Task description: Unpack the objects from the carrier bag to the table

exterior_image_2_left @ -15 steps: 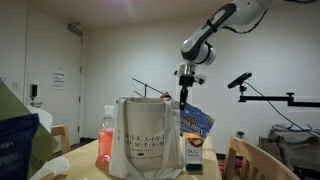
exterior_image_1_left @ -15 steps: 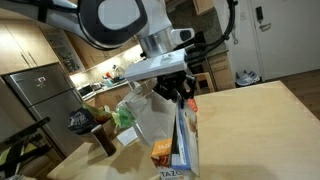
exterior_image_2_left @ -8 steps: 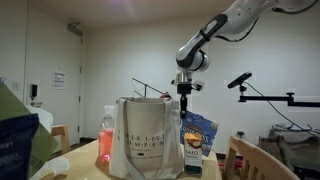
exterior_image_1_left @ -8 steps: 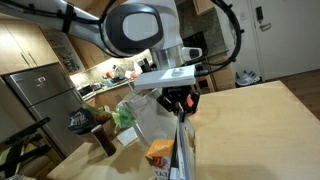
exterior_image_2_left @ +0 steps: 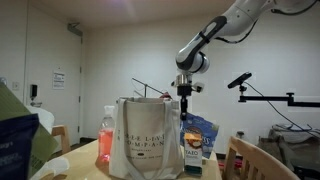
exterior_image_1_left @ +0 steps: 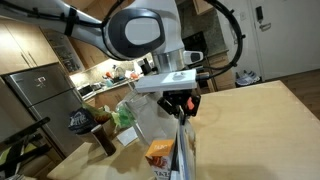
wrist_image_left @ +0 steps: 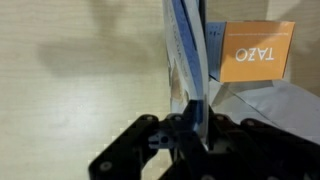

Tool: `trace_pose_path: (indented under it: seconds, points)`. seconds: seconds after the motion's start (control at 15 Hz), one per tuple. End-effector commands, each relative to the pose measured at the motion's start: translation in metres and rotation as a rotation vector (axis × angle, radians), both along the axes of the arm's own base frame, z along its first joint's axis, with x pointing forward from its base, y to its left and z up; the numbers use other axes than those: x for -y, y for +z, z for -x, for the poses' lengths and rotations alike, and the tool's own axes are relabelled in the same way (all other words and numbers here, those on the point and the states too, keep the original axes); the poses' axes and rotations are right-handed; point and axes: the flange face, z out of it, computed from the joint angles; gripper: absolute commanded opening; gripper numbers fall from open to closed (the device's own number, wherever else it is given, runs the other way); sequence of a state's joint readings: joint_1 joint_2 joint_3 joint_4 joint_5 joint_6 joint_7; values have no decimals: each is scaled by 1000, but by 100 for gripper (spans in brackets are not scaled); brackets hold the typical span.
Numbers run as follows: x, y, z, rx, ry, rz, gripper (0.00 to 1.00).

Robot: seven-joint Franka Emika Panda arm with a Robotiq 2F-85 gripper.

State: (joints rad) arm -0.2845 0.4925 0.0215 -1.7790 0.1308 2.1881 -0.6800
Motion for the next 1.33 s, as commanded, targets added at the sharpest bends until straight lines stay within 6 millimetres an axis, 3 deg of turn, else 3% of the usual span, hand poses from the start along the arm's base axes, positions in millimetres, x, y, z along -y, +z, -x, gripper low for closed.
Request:
trace_pose_path:
  seconds: [0.0, 0.6, 1.27]
  points:
    - [5, -9, -2, -31, -18, 59, 2]
    - [9, -30, -3, -119, -58, 287, 2]
    - [-14, -31, -35, 16, -70, 311, 2]
